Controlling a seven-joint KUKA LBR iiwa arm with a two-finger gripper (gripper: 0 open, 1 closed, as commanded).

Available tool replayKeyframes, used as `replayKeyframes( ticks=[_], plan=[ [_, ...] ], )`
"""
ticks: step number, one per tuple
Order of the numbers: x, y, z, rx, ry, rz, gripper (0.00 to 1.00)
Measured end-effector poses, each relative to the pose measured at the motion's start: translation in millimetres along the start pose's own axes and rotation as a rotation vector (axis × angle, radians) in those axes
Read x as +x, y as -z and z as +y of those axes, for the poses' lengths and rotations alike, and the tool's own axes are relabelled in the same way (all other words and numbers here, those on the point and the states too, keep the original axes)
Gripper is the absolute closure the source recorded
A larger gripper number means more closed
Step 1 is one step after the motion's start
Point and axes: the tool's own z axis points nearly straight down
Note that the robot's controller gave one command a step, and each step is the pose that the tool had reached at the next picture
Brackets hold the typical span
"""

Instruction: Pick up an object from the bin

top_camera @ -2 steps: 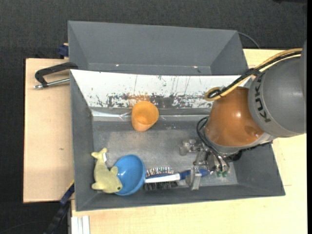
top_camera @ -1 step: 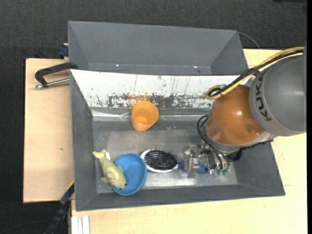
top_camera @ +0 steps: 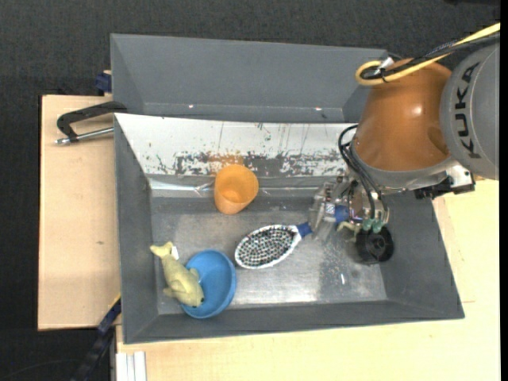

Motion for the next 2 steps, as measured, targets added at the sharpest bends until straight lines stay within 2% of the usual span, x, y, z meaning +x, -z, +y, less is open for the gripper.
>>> replayKeyframes(
  ticks=[1, 2],
  plan=[
    [-32.3, -96.0, 24.3, 0.004, -0.172, 0.018, 1.00],
    [-45.3, 6.3, 35.7, -0.001, -0.161, 0.000, 1.00]
  ],
)
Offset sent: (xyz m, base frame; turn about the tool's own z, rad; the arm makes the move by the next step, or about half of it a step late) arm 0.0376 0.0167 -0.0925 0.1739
